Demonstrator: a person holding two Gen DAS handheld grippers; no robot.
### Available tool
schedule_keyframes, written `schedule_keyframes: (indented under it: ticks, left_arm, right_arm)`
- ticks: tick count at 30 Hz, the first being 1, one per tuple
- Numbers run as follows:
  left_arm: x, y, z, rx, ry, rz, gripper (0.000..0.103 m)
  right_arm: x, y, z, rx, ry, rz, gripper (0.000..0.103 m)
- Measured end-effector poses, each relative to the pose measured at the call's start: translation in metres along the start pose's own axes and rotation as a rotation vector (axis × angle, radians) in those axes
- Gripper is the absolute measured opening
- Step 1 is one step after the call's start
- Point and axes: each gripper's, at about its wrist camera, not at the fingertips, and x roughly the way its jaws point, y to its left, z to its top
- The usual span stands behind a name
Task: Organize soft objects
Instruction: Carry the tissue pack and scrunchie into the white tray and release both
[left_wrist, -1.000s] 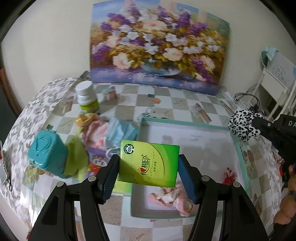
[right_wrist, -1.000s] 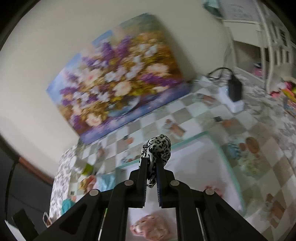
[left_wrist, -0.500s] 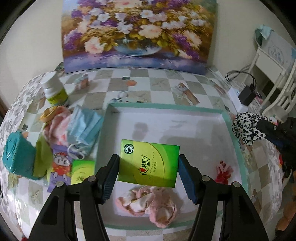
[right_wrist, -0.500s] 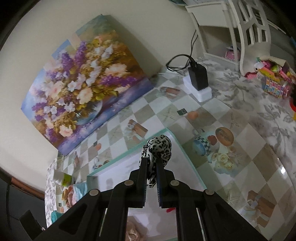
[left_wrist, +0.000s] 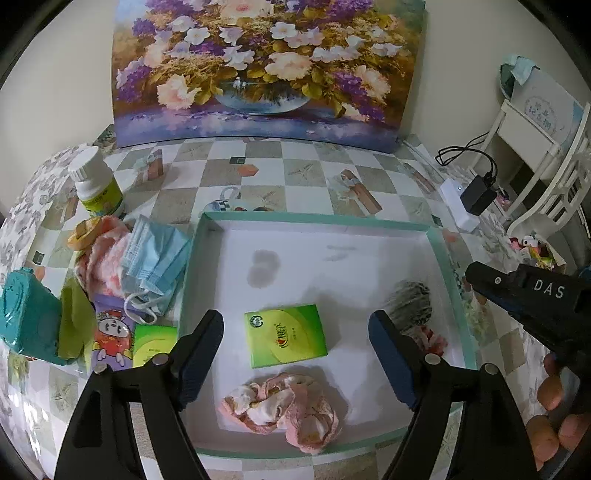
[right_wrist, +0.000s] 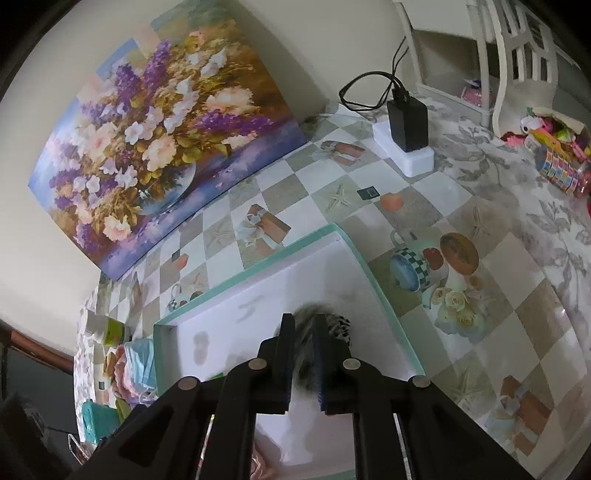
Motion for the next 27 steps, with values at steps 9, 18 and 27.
schedule_keyframes:
  ticks: [9, 18, 27]
  left_arm:
    - [-0.003, 0.031, 0.006, -0.088, 0.006, 0.079, 0.1]
    - [0.0, 0.07, 0.004, -0.215, 0.062, 0.115, 0.1]
    - [-0.015, 0.102, 0.005, -0.324, 0.023, 0.12, 0.1]
  right_arm:
    - [0.003, 0.002, 0.0, -0.003, 0.02, -0.092, 0.074]
    - [0.011, 0.012, -0.008, -0.091, 0.038, -0.18, 0.103]
    - [0.013, 0.03, -0.013, -0.157, 0.053, -0.173, 0.103]
